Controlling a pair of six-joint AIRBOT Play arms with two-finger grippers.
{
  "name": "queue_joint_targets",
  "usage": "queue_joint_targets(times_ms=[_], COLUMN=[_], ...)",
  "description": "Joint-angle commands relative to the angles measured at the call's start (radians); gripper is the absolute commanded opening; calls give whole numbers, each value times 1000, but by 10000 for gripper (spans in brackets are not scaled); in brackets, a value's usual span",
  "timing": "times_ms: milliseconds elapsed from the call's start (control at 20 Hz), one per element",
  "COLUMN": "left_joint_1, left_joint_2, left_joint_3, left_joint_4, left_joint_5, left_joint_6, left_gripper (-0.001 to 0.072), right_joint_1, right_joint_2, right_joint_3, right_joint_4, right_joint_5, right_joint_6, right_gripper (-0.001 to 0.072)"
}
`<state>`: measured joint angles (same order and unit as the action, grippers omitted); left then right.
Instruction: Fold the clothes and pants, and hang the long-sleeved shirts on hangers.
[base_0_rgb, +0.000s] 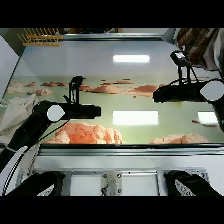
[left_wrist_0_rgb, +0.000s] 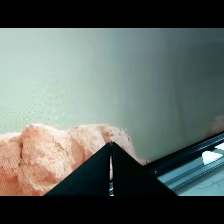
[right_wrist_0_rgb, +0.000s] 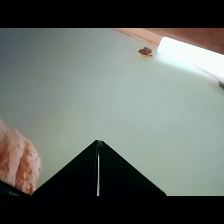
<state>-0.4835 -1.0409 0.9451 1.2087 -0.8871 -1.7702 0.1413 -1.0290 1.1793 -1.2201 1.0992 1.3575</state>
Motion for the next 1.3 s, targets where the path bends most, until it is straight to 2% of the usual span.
queue_joint_targets(times_ms=[0, 500, 550, 700, 850, 900, 950, 1100, 1250], left_joint_1=[0, -1, 6, 97, 285, 364, 457, 718, 867], left_joint_2=[-2, -130, -146, -143, -68, -47, -34, -80, -224], left_joint_3=[-1, 2, 19, 125, 194, 201, 200, 200, 200], left_joint_4=[1, -8, 11, 239, 540, 607, 633, 623, 623], left_joint_5=[-1, 23, -10, -135, -151, -130, -93, -14, 20], left_joint_6=[0, 0, 5, 9, 9, 28, 64, 81, 80], left_gripper=[6, 6, 6, 6, 7, 202, 711, 693, 693], right_joint_1=[0, 0, 0, 0, 0, 0, 0, 0, 0], right_joint_2=[-1, -8, -8, -8, -8, -8, -8, -8, -8], right_joint_3=[0, -1, -1, -1, -1, -1, -1, -1, -1], right_joint_4=[1, 1, 1, 0, 1, 1, 1, 0, 1], right_joint_5=[0, 1, 0, 0, 0, 0, 1, 0, 1], right_joint_6=[0, 0, 0, 0, 0, 0, 0, 0, 0], right_gripper=[14, 14, 14, 14, 14, 14, 14, 14, 14])
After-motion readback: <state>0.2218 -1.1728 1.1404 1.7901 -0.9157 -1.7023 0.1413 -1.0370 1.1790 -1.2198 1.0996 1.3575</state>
